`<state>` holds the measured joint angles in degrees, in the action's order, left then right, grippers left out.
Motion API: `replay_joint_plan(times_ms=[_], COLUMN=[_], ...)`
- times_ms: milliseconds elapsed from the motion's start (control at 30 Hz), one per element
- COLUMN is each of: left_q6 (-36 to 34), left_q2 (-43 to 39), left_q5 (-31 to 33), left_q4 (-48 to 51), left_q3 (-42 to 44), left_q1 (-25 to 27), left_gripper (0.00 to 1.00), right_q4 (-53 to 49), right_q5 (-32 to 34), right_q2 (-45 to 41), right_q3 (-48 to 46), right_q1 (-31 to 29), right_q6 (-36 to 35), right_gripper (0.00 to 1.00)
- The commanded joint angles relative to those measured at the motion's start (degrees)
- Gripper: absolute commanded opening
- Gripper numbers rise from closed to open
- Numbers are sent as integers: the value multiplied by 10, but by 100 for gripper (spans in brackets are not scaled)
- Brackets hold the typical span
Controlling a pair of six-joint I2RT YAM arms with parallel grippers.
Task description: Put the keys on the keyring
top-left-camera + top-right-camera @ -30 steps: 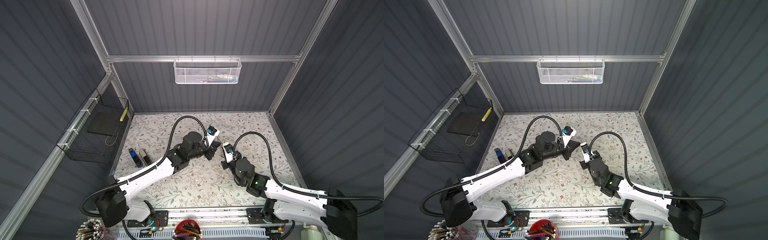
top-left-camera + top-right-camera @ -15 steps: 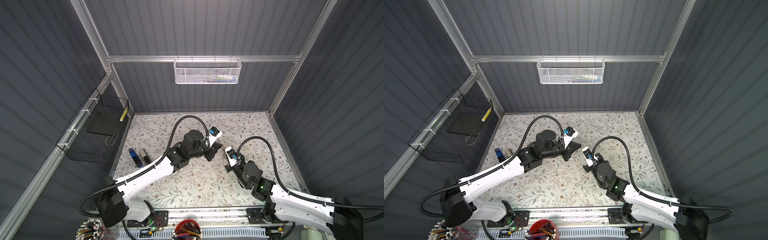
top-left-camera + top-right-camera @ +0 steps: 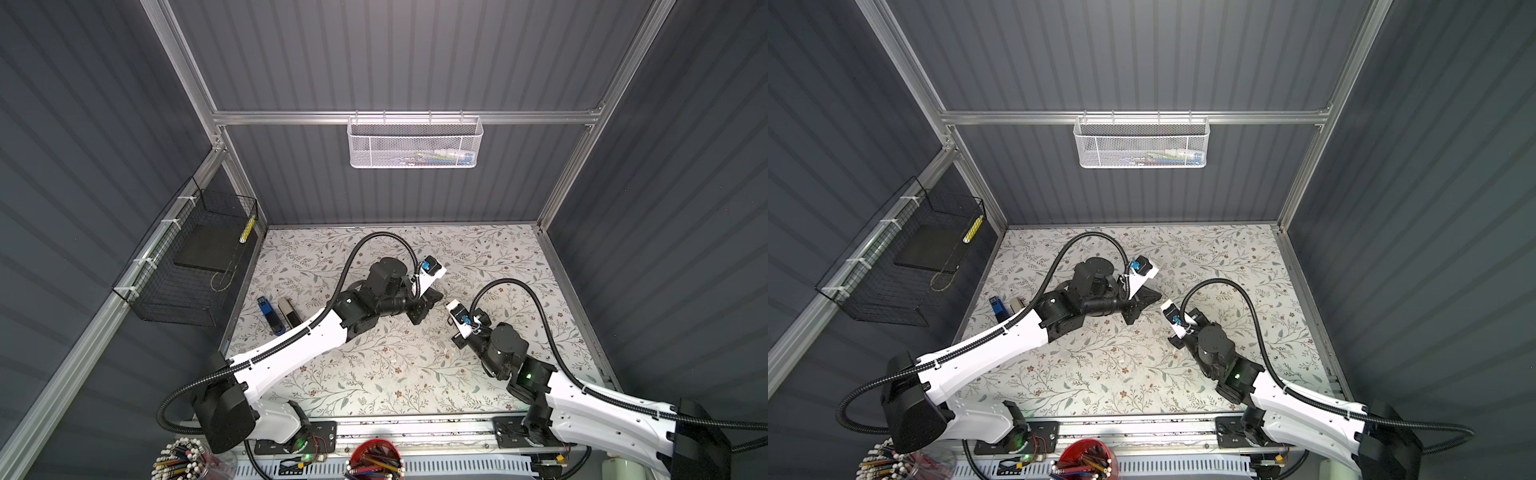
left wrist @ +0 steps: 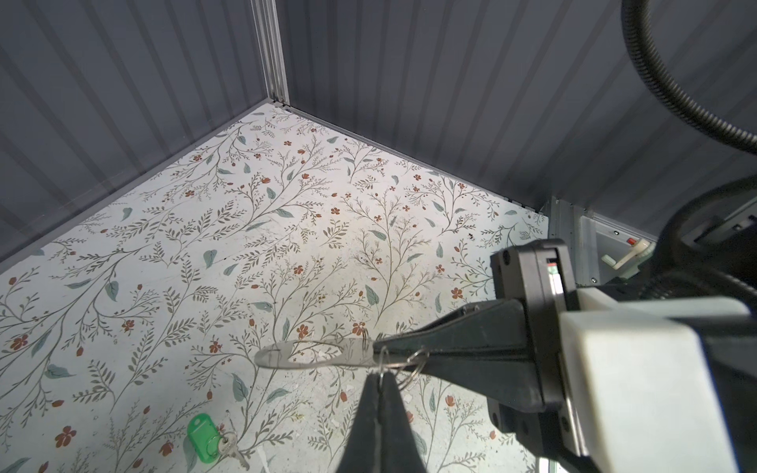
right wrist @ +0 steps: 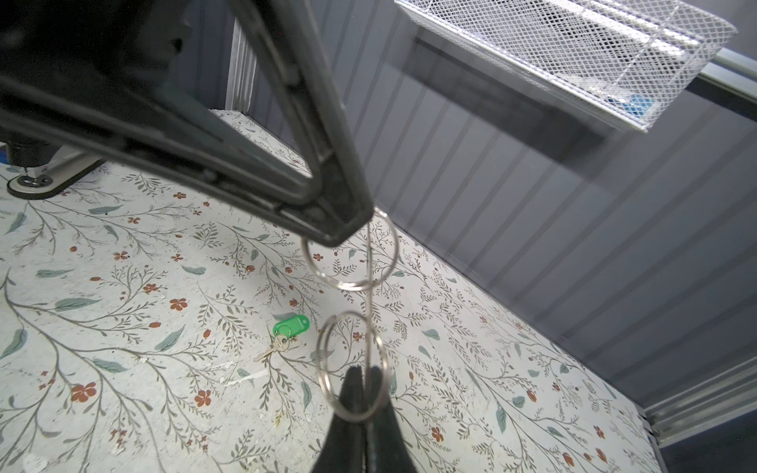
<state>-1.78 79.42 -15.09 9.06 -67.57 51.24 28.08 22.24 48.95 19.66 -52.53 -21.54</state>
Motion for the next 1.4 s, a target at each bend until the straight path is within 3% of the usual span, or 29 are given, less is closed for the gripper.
replay_joint_plan(times_ms=[0,333,633,900,1367], left_q6=[-18,-44,-71,-77,10], left_q2=[6,-4,-7,-23,-18], left_q5=[0,-63,-89,-105,-109], left_q4=[-26,-53,-53,-98,-234], left_q3=[-18,0,4,34,93], left_q1=[-2,-2,-2,-2,-2], left_gripper=[0,0,0,0,0], right_q4=[2,-39,-78,-90,-87], right_q5=[-103,-223,-292,-300,-284], right_q2=[-21,-81,-95,-95,-77], right_q3=[-6,-16,-8,-5,7], right_q1=[-8,47,70,76,76], right_q6=[-32,-6,0,-2,-17], right_gripper=[0,0,0,0,0])
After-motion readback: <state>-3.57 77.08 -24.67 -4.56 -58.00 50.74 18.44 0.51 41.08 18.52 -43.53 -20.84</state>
